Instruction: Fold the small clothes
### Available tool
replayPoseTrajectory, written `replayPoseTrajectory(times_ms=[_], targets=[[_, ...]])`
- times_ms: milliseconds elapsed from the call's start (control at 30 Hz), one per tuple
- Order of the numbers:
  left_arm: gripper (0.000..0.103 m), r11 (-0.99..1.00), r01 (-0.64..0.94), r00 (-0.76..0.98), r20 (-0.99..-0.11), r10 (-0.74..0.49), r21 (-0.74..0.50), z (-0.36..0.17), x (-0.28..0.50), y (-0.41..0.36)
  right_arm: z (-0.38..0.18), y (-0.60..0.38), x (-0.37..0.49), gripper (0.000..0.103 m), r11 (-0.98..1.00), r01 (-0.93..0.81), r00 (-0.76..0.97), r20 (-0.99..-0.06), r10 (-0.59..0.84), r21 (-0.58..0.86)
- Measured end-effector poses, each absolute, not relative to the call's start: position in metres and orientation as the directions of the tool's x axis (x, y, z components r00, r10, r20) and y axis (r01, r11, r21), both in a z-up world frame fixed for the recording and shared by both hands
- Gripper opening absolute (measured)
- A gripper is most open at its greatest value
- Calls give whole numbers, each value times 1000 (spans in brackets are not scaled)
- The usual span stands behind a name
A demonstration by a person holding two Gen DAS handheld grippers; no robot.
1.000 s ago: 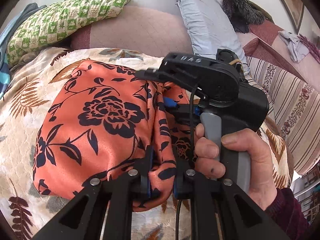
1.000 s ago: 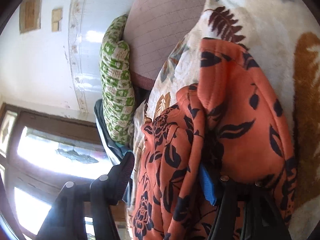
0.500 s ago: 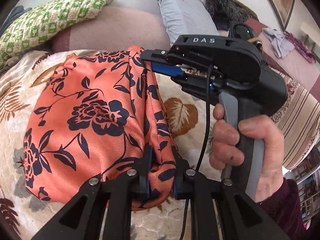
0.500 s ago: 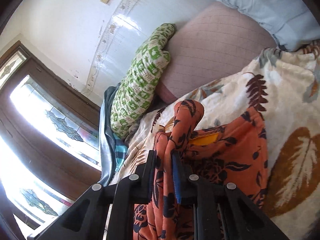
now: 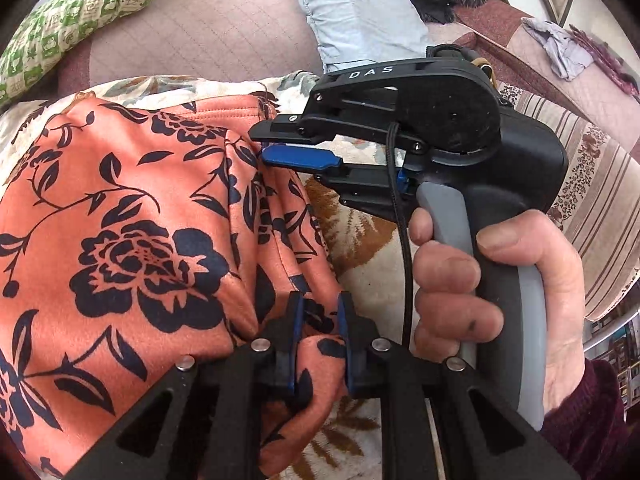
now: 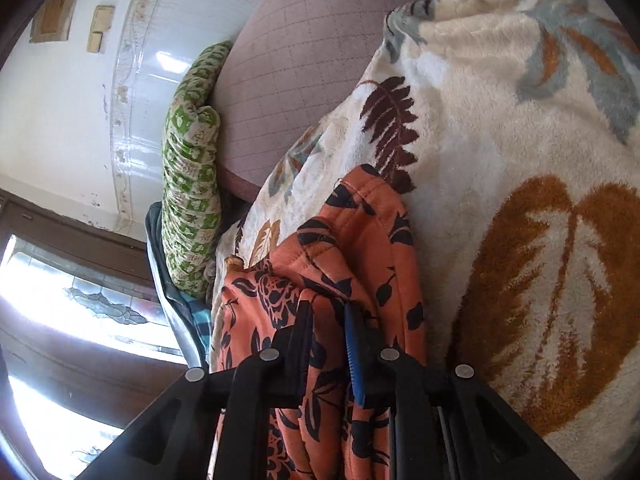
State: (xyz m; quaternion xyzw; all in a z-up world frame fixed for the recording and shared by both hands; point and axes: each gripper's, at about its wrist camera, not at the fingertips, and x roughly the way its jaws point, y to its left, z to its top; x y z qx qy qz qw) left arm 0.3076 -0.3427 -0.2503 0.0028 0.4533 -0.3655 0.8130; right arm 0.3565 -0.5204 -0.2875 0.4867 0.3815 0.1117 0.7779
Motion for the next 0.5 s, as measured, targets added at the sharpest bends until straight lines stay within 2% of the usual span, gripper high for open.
replayPoseTrajectory(times_ms=[133,267,367,400,433,467,500], targets=[[15,717,589,300,-723,-622,-373,-249,303,-330,-271,-525,350,19,495,130,695,-435,572,859],[18,687,643,288,-725,-626,-338,-238,287,-322,-261,-520,351,19,575,148,672,-508,539,805],[27,643,698,277,-708,-649,-317,-224,269,-307,-268,-525,352,21,564,184,662,-526,533,805],[37,639,709,288,-706,-647,-297,-220,264,-300,-271,-526,351,35,548,193,662,-520,539,814],[41,643,714,307,-702,-643,-277,-216,259,-292,-274,-528,350,47,535,197,664,-514,543,821],[48,654,712,333,-698,-634,-254,-212,257,-282,-275,-528,349,73,529,194,677,-503,538,826],[48,673,704,366,-697,-617,-227,-209,258,-271,-275,-528,347,76,530,184,691,-492,530,828]])
